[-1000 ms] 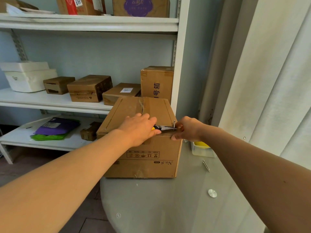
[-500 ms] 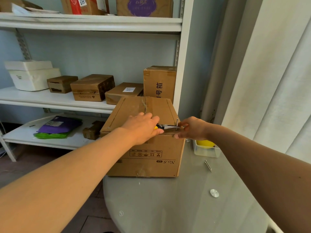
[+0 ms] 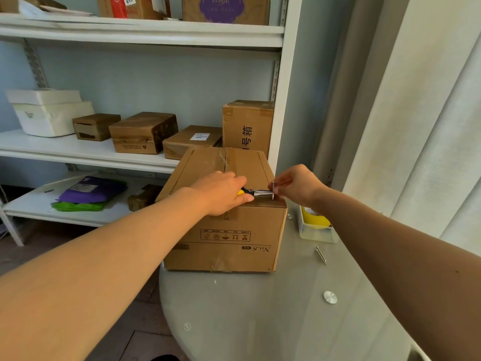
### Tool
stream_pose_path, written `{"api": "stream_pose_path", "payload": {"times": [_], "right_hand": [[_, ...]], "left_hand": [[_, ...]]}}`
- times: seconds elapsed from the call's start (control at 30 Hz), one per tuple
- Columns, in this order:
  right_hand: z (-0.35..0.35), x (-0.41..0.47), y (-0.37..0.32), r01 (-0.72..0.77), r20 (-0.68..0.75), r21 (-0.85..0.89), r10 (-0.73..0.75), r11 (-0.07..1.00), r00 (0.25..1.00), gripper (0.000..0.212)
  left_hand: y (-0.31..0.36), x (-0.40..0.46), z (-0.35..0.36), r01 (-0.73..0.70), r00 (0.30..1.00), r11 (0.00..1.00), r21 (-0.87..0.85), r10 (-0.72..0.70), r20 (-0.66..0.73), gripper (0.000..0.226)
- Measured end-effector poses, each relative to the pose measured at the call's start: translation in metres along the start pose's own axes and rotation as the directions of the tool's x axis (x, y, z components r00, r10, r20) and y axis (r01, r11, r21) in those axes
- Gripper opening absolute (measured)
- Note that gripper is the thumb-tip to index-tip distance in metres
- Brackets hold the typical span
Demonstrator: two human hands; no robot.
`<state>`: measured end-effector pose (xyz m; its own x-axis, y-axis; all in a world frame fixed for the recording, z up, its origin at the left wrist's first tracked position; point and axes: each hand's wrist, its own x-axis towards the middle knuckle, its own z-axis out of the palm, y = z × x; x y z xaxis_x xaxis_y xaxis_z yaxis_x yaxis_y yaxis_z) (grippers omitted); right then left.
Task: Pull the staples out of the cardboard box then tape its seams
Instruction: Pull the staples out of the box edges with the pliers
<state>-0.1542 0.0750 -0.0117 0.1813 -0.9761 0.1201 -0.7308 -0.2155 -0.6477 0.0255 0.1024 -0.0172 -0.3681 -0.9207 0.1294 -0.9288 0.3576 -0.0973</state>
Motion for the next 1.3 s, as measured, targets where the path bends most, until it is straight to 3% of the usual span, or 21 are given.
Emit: {"api": "stream_pose_path", "payload": {"times": [0.17,0.37,0.57,0.73,0.9,1.1,1.3], "right_hand": [[0.002,0.001,0.002,-0.025,-0.046,0.064,0.028,0.998,0.999,0.022],[0.002,0.002,0.003,-0.031,-0.039,0.075,0.034,0.997,0.999,0.021],[0.003,0.002,0.004,-0.029,-0.052,0.092,0.034,0.995,0.998,0.021],[0.004,0.004,0.003,-0.026,-0.075,0.086,0.032,0.996,0.997,0.019],[0.002,0.007,0.004,-0.075,-0.128,0.285,0.116,0.955,0.985,0.007],[-0.001,0.010,0.015,-0.083,-0.291,0.248,0.156,0.965,0.944,0.014],[-0.009,0.009,0.037,-0.176,-0.270,0.196,0.226,0.965,0.936,0.011]], "left_hand": [[-0.001,-0.001,0.000,-0.004,1.000,1.000,-0.006,0.003,-0.018,0.044],[0.003,-0.004,0.000,-0.050,0.998,0.991,0.128,0.053,-0.021,0.044],[0.002,0.000,-0.003,-0.014,1.000,1.000,0.026,0.014,-0.005,0.041],[0.002,-0.001,-0.002,-0.018,1.000,0.998,0.059,0.018,0.009,0.044],[0.001,-0.001,-0.001,0.004,0.999,0.999,0.047,-0.002,-0.034,0.048],[0.014,-0.003,0.005,0.045,0.997,0.997,0.064,-0.041,-0.058,0.055],[0.042,0.010,0.006,0.093,0.990,0.987,0.130,-0.078,-0.114,0.047]]}}
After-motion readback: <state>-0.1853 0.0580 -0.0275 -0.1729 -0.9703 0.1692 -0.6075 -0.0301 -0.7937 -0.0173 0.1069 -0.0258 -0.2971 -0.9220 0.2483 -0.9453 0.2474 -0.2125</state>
